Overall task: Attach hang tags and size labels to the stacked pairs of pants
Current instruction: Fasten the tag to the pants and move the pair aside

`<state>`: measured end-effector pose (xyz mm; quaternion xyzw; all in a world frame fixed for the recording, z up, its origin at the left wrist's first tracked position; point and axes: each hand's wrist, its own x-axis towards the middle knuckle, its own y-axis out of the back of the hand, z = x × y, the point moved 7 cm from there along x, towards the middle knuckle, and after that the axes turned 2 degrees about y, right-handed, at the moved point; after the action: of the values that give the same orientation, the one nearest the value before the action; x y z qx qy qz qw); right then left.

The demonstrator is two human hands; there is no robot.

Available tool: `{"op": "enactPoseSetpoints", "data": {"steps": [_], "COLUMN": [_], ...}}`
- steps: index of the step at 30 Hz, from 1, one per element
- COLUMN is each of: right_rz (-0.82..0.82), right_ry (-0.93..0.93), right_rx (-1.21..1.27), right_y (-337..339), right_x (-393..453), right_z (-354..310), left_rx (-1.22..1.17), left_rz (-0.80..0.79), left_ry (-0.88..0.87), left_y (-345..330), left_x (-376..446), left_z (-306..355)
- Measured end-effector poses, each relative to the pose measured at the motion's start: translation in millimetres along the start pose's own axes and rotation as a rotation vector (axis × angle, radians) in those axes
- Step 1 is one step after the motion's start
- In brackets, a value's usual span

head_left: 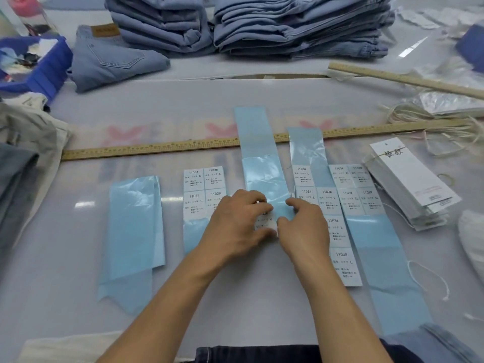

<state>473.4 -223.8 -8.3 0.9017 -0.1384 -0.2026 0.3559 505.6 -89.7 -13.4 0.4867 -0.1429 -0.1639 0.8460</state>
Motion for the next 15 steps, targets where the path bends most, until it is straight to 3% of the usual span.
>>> {"op": "enactPoseSetpoints", "data": {"steps": [4,10,15], "right_rz": [0.020,0.049,0.085], "right_ry": [-0.075,-0.187,-0.183], "right_rx": [0.155,0.407,0.466], "right_y": [1.9,1.6,4.7], "right_x": [0.7,4.5,7.5], "right_z": [4.4,12.6,15.3], "left_rx": [0.056,0.066,0.037], "left_rz": [-0.103,-0.080,-0.048], "left_ry": [0.004,-0.014,-0.003], "left_y": [-2.0,2.4,7.9], "left_x": [-0.7,-4.5,-6.6], "left_z": [-0.9,2.1,0.8]}}
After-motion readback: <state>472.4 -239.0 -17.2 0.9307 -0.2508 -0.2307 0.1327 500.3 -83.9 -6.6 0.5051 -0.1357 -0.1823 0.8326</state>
